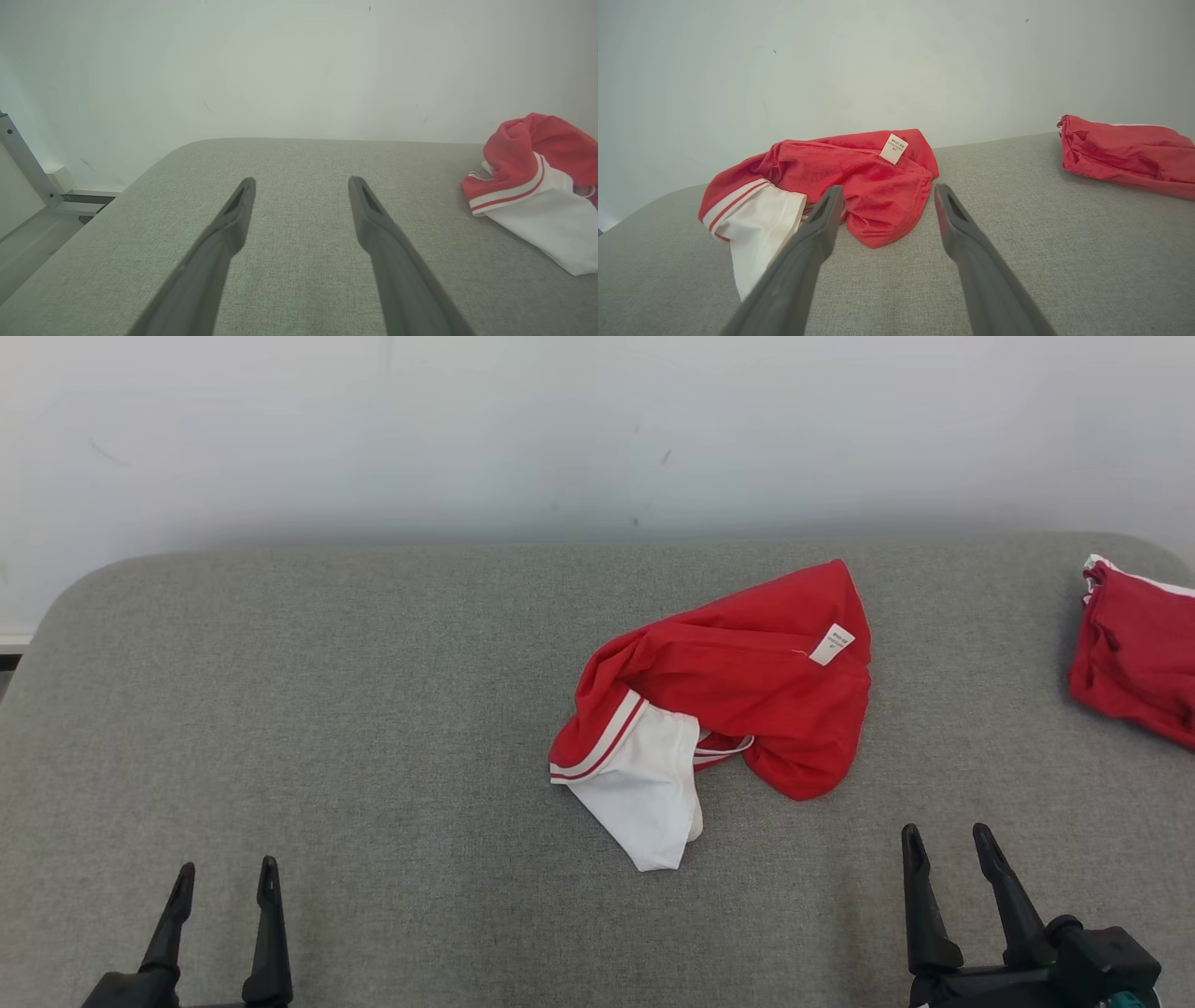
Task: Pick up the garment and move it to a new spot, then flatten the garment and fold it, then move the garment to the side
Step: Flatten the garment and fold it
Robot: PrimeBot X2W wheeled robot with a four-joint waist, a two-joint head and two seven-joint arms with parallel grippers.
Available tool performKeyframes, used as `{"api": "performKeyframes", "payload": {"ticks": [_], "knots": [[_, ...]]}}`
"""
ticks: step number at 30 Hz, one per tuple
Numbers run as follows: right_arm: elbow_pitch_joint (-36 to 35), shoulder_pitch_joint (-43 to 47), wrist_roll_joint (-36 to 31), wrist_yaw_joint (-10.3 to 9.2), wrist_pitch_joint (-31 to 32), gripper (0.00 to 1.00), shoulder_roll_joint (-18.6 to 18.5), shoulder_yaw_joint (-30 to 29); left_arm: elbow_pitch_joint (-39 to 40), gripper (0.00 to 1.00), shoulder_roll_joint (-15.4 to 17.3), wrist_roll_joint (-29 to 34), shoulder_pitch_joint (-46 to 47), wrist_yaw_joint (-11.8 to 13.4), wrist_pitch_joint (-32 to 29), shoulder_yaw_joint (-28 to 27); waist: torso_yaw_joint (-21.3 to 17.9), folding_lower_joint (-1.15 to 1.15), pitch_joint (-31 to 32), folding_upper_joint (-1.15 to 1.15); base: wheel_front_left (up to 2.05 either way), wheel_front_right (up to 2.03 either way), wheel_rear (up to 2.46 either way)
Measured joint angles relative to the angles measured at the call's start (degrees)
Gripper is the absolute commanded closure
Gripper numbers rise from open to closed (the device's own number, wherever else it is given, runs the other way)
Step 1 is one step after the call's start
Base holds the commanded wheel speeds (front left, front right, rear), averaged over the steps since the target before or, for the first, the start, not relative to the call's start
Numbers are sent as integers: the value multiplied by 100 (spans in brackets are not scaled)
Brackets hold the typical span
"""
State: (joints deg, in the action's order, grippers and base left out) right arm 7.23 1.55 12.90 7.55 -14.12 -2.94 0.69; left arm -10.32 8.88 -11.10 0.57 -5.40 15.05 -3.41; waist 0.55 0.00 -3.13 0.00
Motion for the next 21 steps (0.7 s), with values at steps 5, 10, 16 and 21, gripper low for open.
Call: {"api": "performKeyframes", "payload": {"ticks": [5,10,16,21], "knots": [[2,0,0,1,-1,0,0,-3,-20,0,-29,12,4,-18,0,-23,-4,0,-5,0,0,0,0],[4,0,0,1,-1,0,0,-9,-40,0,-45,45,7,-25,0,-42,-9,0,-1,0,0,0,0],[4,0,0,0,-1,0,0,-13,-59,0,-56,57,13,-59,0,-56,-14,0,6,0,0,0,0],[-1,-1,1,0,-2,0,-1,-21,-109,0,-147,166,191,-97,0,227,-22,0,-25,0,0,0,0]]}}
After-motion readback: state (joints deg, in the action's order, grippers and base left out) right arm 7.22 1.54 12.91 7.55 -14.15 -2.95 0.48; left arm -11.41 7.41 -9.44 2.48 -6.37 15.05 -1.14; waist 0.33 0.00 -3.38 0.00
